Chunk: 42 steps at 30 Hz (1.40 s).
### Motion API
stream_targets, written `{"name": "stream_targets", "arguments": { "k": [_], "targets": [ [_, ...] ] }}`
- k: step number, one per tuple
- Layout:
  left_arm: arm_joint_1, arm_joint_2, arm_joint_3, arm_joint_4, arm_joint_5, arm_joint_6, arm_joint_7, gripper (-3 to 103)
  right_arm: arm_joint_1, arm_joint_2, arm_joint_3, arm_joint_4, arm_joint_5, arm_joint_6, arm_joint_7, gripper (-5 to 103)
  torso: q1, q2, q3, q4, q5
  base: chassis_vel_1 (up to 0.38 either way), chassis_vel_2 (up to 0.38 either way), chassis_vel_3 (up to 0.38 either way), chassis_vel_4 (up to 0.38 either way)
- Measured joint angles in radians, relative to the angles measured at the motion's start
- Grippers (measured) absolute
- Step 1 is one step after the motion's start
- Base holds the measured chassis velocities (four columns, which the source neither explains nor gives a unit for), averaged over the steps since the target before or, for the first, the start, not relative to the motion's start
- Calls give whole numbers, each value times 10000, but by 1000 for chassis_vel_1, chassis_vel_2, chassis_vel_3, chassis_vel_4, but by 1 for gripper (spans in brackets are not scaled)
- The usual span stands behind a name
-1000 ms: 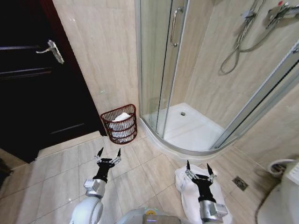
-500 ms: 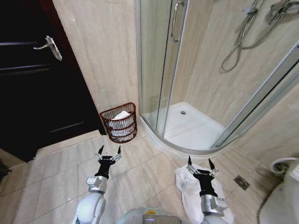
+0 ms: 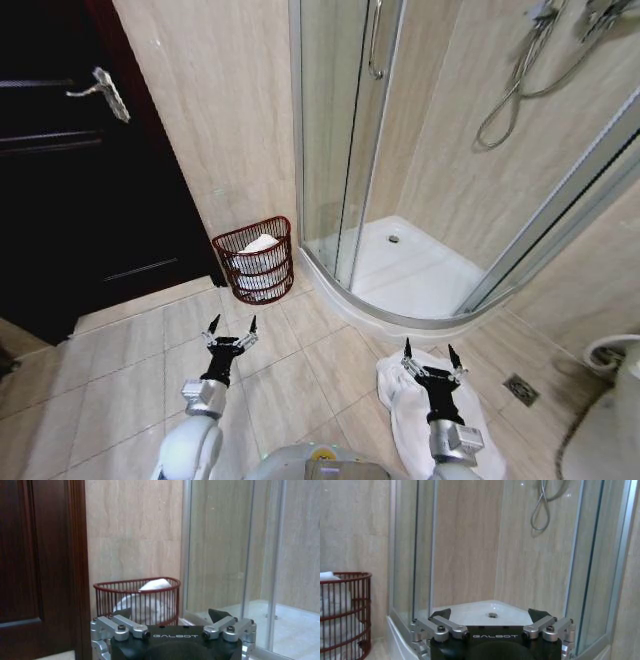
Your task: Discard the used towel into the hamper.
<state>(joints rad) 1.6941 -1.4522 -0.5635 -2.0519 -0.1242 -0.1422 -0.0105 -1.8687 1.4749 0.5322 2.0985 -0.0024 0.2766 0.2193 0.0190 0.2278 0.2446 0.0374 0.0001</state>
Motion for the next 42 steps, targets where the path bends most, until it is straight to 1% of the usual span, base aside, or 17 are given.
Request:
{"name": "stream_targets", "arguments": {
  "k": [5, 10, 15, 18, 21, 22, 25, 26, 29, 30, 31, 33, 34, 37, 38, 42],
  "targets": [
    [-8, -104, 160, 173, 28, -245, -122, 100, -155, -1, -76, -87, -98, 310, -30, 100, -49, -159, -112, 1, -1, 0, 0, 0, 0],
    [-177, 130, 79, 293, -52, -296, -140, 100, -158, 18, -69, -347, -144, 649, 52, 100, -109, -366, -257, 0, 0, 0, 0, 0, 0],
    [-192, 337, -69, 289, -136, -163, -109, 100, -136, 30, -33, -484, 8, 693, 113, 100, -167, -569, -401, 1, -1, 0, 0, 0, 0],
    [-202, 397, -81, 330, -146, -257, -101, 100, -72, 77, -1, -543, 96, 599, 116, 100, -184, -649, -457, 1, 0, 0, 0, 0, 0],
    [-278, 417, -9, 517, -143, -406, -168, 100, 191, -22, 198, -1105, 758, 287, 156, 100, -184, -728, -524, 2, -1, 0, 0, 0, 0],
    [-278, 417, -9, 517, -143, -406, -168, 100, 191, -22, 198, -1105, 758, 287, 156, 100, -184, -728, -524, 2, -1, 0, 0, 0, 0],
    [-314, 392, 111, 624, -106, -471, -182, 100, 554, -244, 590, -2210, 1062, 209, 164, 100, -185, -738, -535, 1, 1, 0, 0, 0, 0],
    [-314, 392, 111, 624, -106, -471, -182, 100, 554, -244, 590, -2210, 1062, 209, 164, 100, -185, -738, -535, 1, 1, 0, 0, 0, 0],
    [-293, 371, 197, 662, 41, -576, -172, 100, 750, -582, 791, -3119, 2013, -22, -62, 100, -186, -731, -532, 0, 2, 0, 0, 0, 0],
    [-293, 371, 197, 662, 41, -576, -172, 100, 750, -582, 791, -3119, 2013, -22, -62, 100, -186, -731, -532, 0, 2, 0, 0, 0, 0],
    [-280, 367, 214, 669, 97, -622, -169, 100, 777, -732, 809, -3310, 2303, -107, -142, 100, -187, -725, -528, 0, 1, 0, 0, 0, 0],
    [-258, 342, 243, 674, 203, -688, -167, 100, 856, -1038, 903, -3740, 2921, -523, -322, 100, -187, -712, -519, 1, 2, 0, 0, 0, 0],
    [-258, 342, 243, 674, 203, -688, -167, 100, 856, -1038, 903, -3740, 2921, -523, -322, 100, -187, -712, -519, 1, 2, 0, 0, 0, 0],
    [-253, 257, 296, 695, 305, -751, -168, 100, 1034, -1348, 950, -4212, 3913, -990, -378, 100, -188, -696, -509, 1, 1, 0, 0, 0, 0],
    [-253, 257, 296, 695, 305, -751, -168, 100, 1034, -1348, 950, -4212, 3913, -990, -378, 100, -188, -696, -509, 1, 1, 0, 0, 0, 0],
    [-244, 203, 385, 744, 428, -787, -176, 100, 1428, -1566, 1016, -4731, 5024, -1623, -456, 100, -188, -680, -497, 1, 1, 0, 0, 0, 0]
  ]
}}
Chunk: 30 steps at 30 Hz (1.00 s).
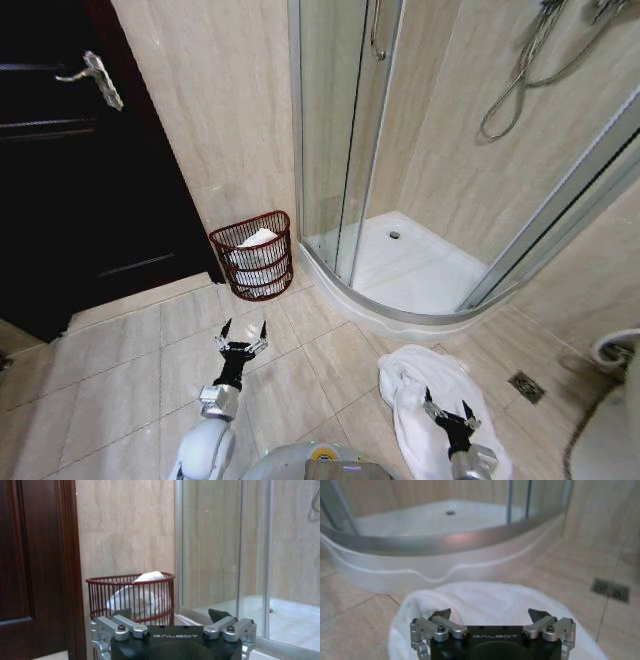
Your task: Discard the used towel into the hamper.
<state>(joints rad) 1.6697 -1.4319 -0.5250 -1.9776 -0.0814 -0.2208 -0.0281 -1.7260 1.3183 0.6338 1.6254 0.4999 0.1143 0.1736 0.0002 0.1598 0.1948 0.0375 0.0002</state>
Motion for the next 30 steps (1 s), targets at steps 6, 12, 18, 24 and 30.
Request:
{"name": "stream_targets", "arguments": {
  "k": [6, 12, 18, 24, 30],
  "targets": [
    [-29, -40, 63, 26, 100, -23, -3, 100, 646, -188, 36, -831, 513, -400, -111, 100, 0, 13, 10, 0, -1, 0, 0, 0, 0],
    [-75, -34, 105, 40, 116, -37, -1, 100, 1511, -258, -17, -2132, 583, -441, -476, 100, 3, 26, 19, 0, 1, 0, 0, 0, 0],
    [-136, 23, 112, 29, 125, -37, 48, 100, 2149, -284, -69, -3091, 685, -530, -799, 100, 6, 35, 24, 0, -1, 0, 0, 0, 0],
    [-308, 43, 157, 30, 118, -35, 147, 100, 2622, -388, -120, -3910, 890, -435, -1109, 100, 9, 44, 29, 0, -3, 0, 0, 0, 0],
    [-408, 53, 194, 117, 109, -35, 176, 100, 3038, -538, -184, -4717, 922, -332, -1459, 100, 12, 48, 33, 0, -4, 0, 0, 0, 0]
  ]
}}
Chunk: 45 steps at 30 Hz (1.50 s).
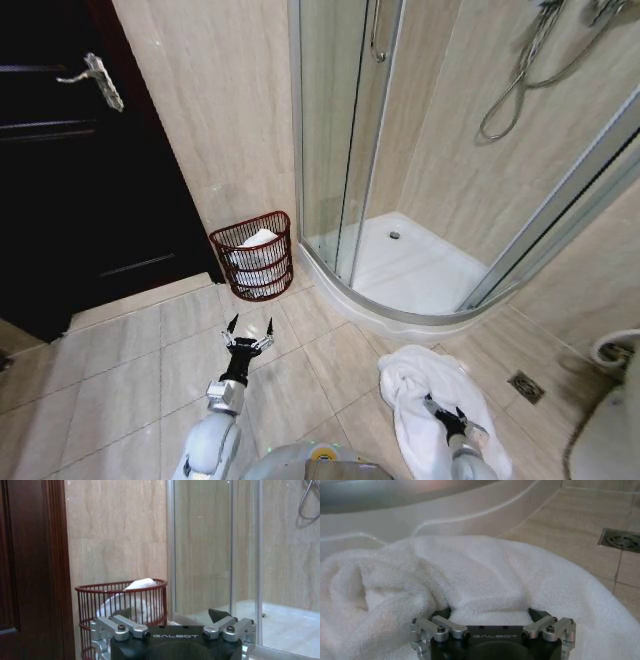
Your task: Discard the used towel into the hamper.
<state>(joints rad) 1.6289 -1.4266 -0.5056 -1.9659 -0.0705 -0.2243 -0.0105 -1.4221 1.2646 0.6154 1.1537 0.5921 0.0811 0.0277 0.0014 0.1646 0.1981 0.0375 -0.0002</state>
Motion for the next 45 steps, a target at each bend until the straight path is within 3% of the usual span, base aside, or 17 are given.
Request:
{"name": "stream_targets", "arguments": {
  "k": [4, 10, 12, 19, 22, 32, 37, 38, 45],
  "targets": [
    [-60, 3, 18, 45, 0, 0, 3, 100, 147, -36, -16, -340, -5, 93, -257, 103, 2, 2, 1, -1, -2, 0, 0, 0, 0],
    [-145, 11, 25, 107, -1, 0, 8, 100, 324, -30, -24, -672, -10, 198, -416, 85, 4, 6, 3, -1, -2, 0, 0, 0, 0],
    [-160, 14, 25, 112, -3, 0, 9, 100, 346, -28, -26, -723, -13, 222, -446, 85, 5, 6, 3, -1, -2, 0, 0, 0, 0],
    [-239, 17, 17, 157, -7, -2, 51, 100, 436, -40, -30, -959, -22, 340, -634, 62, 7, 7, 5, -1, -2, 0, 0, 0, 0],
    [-241, 12, 26, 162, -7, -3, 53, 100, 466, -41, -32, -1012, -23, 365, -652, 58, 8, 8, 5, -1, -1, 0, 0, 0, 0],
    [-279, 50, 30, 160, -26, -50, 81, 100, 576, 22, -32, -1207, -34, 427, -751, 28, 9, 9, 6, 0, -2, 0, 0, 0, 0],
    [-255, 67, 14, 160, -46, -97, 84, 100, 589, 40, -32, -1231, -39, 433, -759, 22, 9, 10, 7, 1, -1, 0, 0, 0, 0],
    [-252, 82, -5, 163, -61, -115, 85, 100, 596, 52, -31, -1236, -40, 433, -759, 16, 9, 10, 7, 1, 0, 0, 0, 0, 0],
    [-256, 132, -44, 170, -167, -185, 87, 100, 622, 140, -19, -1245, -8, 601, -718, 14, 9, 10, 8, 0, 6, 0, 0, 0, 0]
  ]
}}
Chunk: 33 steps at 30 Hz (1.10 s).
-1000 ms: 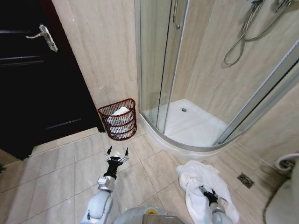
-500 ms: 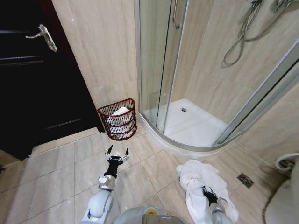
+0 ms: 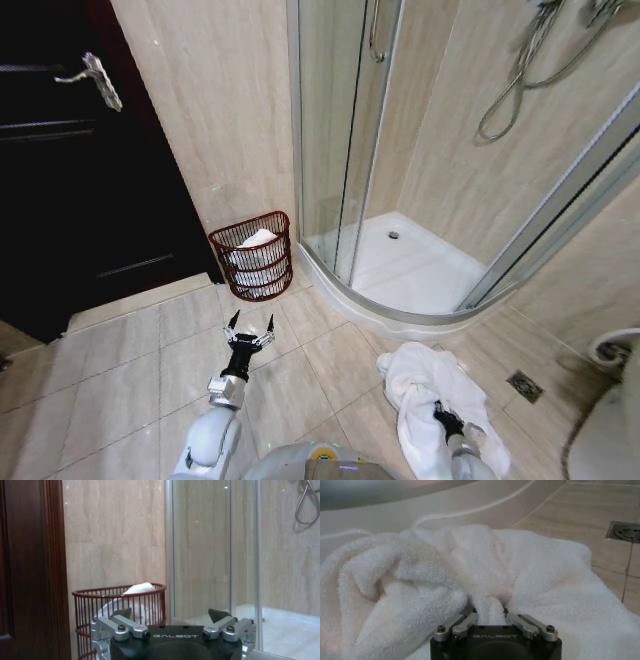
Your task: Discard the used towel into the hamper.
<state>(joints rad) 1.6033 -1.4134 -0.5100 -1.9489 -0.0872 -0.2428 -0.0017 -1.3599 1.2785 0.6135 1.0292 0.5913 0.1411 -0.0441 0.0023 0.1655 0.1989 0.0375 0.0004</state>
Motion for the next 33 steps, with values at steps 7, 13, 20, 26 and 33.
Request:
{"name": "stream_targets", "arguments": {
  "k": [7, 13, 20, 26, 33],
  "targets": [
    [-50, 22, -7, -8, -78, -12, 6, 100, -217, 101, 107, 926, 62, 215, 476, 14, 2, -1, 2, 2, 10, 0, 0, 0, 0],
    [-103, 20, 53, 0, -87, -42, 14, 100, -810, 304, 617, 2667, -979, 513, 790, 14, 2, -1, 2, 3, 4, 0, 0, 0, 0],
    [-54, -17, 138, -10, -124, -130, 16, 100, -1827, 1017, 1541, 5137, -2848, 1063, 704, 14, 2, 0, 1, 1, -3, 0, 0, 0, 0],
    [-66, 6, 120, -32, -272, -202, 16, 100, -3225, 1589, 1706, 7851, -3354, 1112, 811, 14, 1, 1, 0, -1, -9, 0, 0, 0, 0],
    [-94, -46, 179, -199, -372, -209, 26, 100, -4030, 2026, 1659, 10233, -3939, 728, 819, 14, 0, 2, 0, 0, -3, 0, 0, 0, 0]
  ]
}}
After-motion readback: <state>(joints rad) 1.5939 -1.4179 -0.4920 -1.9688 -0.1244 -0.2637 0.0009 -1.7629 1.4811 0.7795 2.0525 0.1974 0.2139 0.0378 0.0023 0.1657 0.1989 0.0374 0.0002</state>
